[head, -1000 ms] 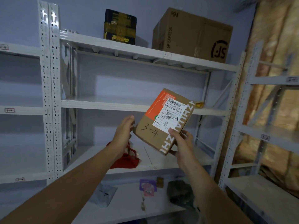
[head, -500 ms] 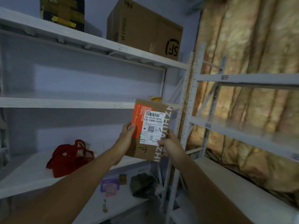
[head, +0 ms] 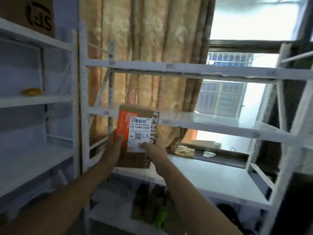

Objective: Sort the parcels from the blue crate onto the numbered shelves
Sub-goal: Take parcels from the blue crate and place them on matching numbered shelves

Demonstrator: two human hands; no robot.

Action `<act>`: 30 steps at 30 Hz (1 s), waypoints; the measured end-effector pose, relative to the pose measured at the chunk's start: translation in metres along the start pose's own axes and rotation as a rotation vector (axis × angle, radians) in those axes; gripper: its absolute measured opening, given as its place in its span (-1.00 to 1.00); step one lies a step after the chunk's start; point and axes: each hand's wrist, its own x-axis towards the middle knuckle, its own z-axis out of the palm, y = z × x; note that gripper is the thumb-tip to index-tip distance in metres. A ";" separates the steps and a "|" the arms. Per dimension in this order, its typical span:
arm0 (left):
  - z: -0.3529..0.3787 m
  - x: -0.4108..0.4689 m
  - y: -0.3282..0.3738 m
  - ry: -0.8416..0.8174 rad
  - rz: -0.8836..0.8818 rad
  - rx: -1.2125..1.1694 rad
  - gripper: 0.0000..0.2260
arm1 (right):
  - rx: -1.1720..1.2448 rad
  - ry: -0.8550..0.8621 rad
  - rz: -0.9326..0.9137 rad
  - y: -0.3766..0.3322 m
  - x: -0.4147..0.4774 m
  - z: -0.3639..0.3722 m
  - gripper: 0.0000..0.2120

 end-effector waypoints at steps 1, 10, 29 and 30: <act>0.032 -0.002 0.000 -0.041 0.013 -0.020 -0.78 | -0.020 0.059 -0.006 -0.001 -0.006 -0.032 -0.51; 0.315 -0.033 0.014 -0.405 0.032 -0.123 -0.71 | -0.081 0.457 -0.017 -0.038 -0.073 -0.298 -0.55; 0.570 0.026 0.022 -0.501 0.067 -0.197 -0.75 | -0.094 0.575 -0.091 -0.045 0.010 -0.540 -0.48; 0.573 0.035 0.025 -0.497 0.081 -0.194 -0.73 | -0.101 0.571 -0.109 -0.048 0.021 -0.542 -0.47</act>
